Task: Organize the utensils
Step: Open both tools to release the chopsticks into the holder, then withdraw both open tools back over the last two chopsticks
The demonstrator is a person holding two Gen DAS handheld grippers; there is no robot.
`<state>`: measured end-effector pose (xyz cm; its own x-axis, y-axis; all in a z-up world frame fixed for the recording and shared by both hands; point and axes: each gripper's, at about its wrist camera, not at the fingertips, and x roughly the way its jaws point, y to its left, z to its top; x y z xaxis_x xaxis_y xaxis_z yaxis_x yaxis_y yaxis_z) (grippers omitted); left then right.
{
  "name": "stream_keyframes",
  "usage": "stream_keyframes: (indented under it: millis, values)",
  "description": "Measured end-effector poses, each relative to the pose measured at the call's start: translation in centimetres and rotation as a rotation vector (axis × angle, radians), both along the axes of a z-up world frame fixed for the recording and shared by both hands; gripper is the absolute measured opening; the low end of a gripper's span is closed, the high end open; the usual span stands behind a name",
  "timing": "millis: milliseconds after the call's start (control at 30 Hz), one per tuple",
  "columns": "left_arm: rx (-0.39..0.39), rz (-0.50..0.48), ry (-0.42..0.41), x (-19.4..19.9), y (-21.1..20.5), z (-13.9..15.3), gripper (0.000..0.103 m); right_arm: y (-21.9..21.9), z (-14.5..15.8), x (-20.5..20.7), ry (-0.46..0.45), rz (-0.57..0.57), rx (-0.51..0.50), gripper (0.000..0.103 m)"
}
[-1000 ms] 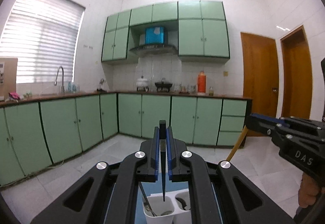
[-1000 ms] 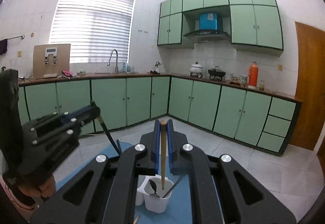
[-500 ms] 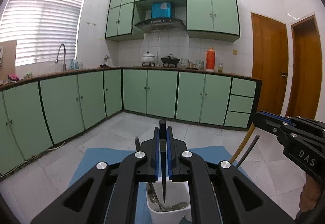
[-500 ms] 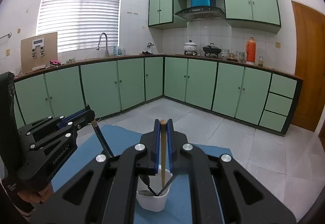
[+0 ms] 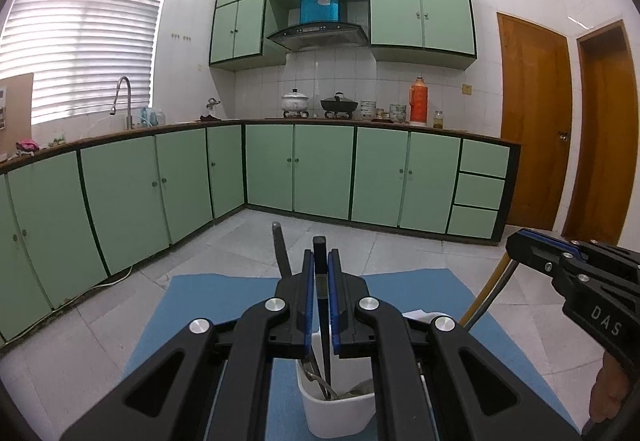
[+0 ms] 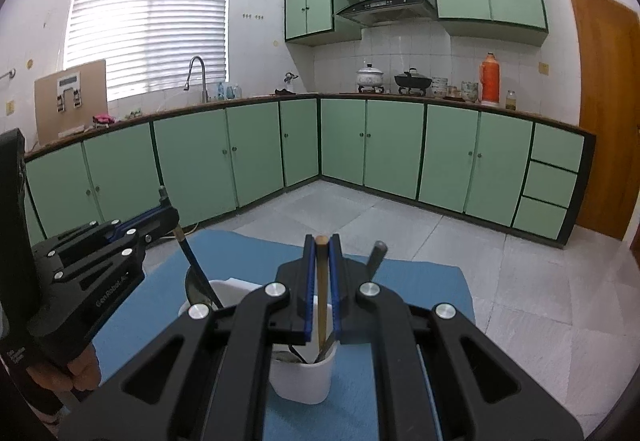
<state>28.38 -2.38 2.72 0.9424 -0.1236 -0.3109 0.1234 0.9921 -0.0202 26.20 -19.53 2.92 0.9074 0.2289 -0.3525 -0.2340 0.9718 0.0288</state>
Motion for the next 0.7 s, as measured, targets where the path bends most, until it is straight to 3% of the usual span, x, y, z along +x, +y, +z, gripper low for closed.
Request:
stream_keyframes:
  millis: [100,267,400,467,700]
  values:
    - [-0.004,0.006,-0.005,-0.4,0.0,0.0,0.015,-0.4,0.1,-0.4,-0.005,-0.002,0.005,0.007]
    - [-0.011,0.011,-0.018,-1.2,0.5,0.1,0.044,-0.9,0.4,-1.7,-0.034,-0.001,0.001,0.010]
    - [-0.018,0.007,-0.034,-1.9,0.8,0.6,0.054,-1.4,1.0,-2.7,-0.069,-0.008,0.011,0.030]
    - [-0.019,0.011,-0.049,-2.2,1.0,0.9,0.066,-1.5,1.4,-3.1,-0.083,-0.012,0.008,0.031]
    - [-0.035,0.017,-0.077,-5.0,1.8,1.5,0.074,-1.6,1.5,-6.0,-0.112,-0.027,0.008,0.044]
